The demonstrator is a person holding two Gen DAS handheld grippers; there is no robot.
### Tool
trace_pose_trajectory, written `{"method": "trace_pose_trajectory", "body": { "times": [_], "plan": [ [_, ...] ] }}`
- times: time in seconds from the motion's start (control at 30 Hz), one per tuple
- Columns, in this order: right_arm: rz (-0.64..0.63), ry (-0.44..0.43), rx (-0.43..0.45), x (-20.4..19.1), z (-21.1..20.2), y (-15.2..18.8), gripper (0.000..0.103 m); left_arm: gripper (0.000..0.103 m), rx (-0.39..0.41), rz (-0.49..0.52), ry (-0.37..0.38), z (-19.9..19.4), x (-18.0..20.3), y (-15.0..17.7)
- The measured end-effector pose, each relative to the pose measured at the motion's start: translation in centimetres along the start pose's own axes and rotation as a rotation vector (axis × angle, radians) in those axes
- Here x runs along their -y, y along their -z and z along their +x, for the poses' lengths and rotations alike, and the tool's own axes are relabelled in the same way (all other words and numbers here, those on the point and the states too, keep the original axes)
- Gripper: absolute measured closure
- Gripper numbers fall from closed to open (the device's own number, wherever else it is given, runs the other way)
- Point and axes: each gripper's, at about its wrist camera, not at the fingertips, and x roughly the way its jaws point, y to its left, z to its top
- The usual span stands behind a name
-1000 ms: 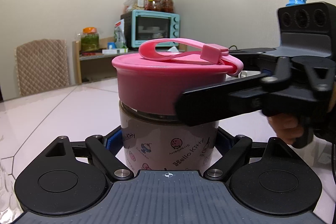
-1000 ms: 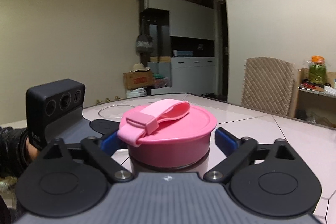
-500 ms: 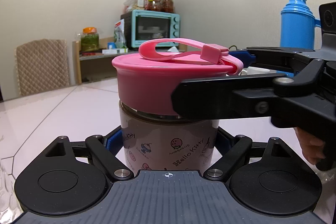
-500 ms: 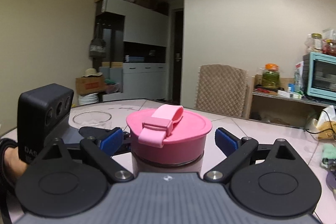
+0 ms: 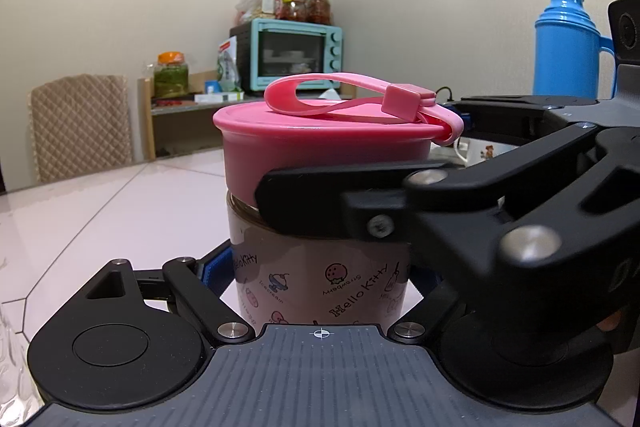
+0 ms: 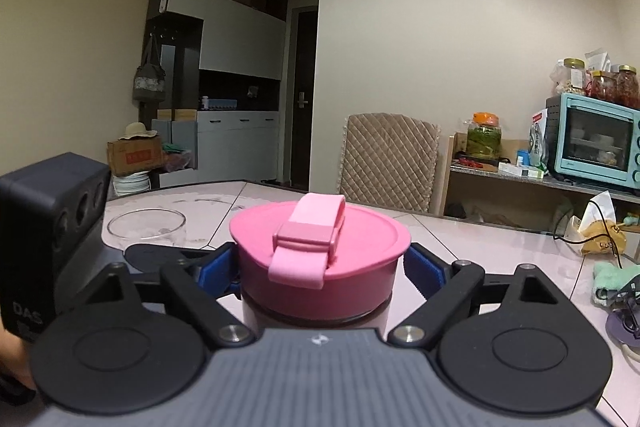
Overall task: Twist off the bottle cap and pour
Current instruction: 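Regrip the pink lid and twist it with the right gripper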
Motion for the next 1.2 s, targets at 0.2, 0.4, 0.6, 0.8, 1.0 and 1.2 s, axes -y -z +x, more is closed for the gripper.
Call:
{"method": "trace_pose_trajectory", "body": {
  "times": [0.2, 0.4, 0.6, 0.8, 1.0, 1.2],
  "plan": [
    [0.003, -0.042, -0.001, 0.4, 0.4, 0.0, 0.017, 0.013, 0.0, 0.0, 0.0, 0.0, 0.0, 0.0],
    [-0.041, -0.185, -0.008, 2.7, 0.4, -0.1, 0.018, 0.013, 0.0, 0.0, 0.0, 0.0, 0.1, 0.0],
    [-0.105, -0.426, -0.001, 6.3, 1.0, -0.2, 0.018, 0.013, 0.0, -0.001, 0.0, 0.0, 0.0, 0.0],
    [-0.094, -0.481, 0.008, 6.8, 1.0, -0.6, 0.017, 0.013, 0.0, -0.001, 0.001, 0.0, 0.0, 0.0],
    [-0.056, -0.363, 0.0, 5.7, -0.2, -1.2, 0.007, 0.013, 0.0, -0.001, 0.0, -0.1, 0.0, 0.0],
    [-0.051, -0.227, 0.002, 3.6, -1.4, -1.3, 0.006, 0.013, 0.0, -0.001, 0.0, -0.1, 0.0, 0.0]
  ]
}}
